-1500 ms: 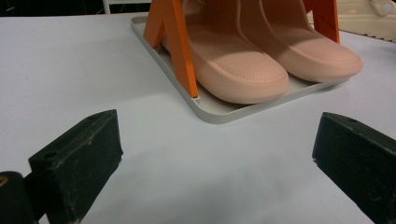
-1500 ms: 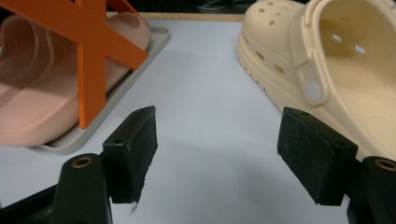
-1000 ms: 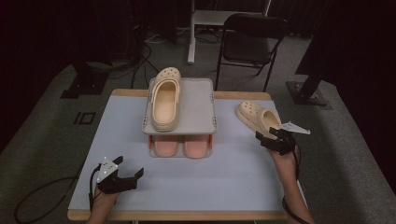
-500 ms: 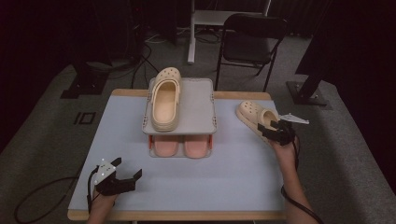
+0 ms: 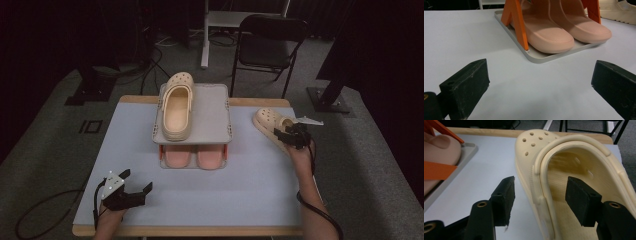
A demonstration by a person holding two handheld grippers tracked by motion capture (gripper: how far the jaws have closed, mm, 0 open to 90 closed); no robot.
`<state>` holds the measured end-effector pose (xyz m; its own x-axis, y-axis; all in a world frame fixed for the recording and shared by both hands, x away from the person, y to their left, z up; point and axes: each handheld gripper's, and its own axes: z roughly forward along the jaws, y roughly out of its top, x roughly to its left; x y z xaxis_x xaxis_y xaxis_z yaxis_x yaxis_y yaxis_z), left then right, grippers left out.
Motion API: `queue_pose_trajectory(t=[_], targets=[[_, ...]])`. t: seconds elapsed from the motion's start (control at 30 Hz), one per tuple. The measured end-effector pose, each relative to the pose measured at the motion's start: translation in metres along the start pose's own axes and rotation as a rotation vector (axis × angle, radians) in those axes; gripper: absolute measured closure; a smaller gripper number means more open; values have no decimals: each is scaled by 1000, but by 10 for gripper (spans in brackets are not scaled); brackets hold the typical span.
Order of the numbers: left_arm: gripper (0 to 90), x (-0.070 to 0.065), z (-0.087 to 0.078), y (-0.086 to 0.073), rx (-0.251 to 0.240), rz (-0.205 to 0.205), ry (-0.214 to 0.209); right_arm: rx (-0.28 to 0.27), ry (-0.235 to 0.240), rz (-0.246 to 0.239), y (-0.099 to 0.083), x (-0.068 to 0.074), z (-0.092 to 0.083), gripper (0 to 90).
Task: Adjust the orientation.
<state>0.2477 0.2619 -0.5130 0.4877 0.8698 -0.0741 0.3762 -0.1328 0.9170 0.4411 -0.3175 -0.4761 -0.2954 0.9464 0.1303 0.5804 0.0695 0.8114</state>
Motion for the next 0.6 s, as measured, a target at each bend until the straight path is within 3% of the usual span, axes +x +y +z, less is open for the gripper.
queue_pose_trajectory(t=[0.13,0.27,0.6], targets=[[15,0,0,0,3,-4,-3,22,-22,-19,2,2,6,455],[15,1,0,-1,7,-3,-2,34,-5,-21,3,2,10,527],[15,1,0,-1,8,-4,-2,60,-25,-47,5,3,15,711]])
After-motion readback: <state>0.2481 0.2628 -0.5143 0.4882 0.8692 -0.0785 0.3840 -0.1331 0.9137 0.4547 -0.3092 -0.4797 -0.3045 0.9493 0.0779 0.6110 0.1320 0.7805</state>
